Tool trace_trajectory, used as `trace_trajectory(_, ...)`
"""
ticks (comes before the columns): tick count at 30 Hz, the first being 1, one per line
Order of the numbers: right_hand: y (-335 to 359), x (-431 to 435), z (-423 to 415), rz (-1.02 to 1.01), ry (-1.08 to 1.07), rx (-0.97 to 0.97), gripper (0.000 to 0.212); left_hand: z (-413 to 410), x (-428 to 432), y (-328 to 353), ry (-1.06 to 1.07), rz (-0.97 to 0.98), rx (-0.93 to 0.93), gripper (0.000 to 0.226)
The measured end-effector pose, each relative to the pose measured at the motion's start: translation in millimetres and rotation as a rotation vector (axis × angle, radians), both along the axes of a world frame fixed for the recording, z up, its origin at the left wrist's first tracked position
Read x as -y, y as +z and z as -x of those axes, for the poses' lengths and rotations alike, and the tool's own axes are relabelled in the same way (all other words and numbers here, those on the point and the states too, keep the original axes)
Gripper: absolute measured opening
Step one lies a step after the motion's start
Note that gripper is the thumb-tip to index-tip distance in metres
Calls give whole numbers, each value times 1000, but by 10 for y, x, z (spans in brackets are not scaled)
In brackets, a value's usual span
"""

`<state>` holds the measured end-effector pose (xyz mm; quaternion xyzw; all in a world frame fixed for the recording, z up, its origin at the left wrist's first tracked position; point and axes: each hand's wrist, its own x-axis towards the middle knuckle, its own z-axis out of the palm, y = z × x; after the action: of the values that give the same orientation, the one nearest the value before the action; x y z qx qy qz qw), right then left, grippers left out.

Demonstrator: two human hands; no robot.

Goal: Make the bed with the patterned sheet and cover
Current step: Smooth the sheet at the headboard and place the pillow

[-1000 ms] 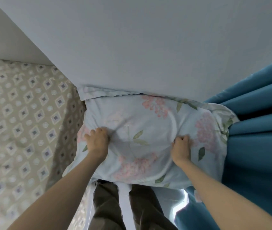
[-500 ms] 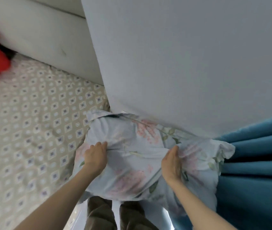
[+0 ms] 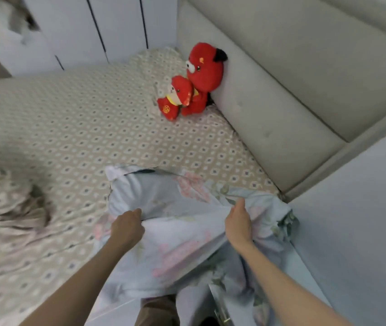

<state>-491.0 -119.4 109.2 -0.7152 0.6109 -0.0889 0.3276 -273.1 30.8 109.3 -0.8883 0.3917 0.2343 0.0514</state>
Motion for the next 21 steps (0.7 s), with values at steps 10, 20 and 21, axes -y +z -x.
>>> trace_trajectory(10,-205,602,-2023,81,429,-316,40,-1468,-122,-264,288,-9,29,43)
trace_trajectory(20,-861,615,-2591,116,837,-429,54,-1515,366,-848,242,55,104,63)
trace_trajectory(21,-1063,642,-2595,140,852,-416,54,-1478,470,-1036,240,109,128,65)
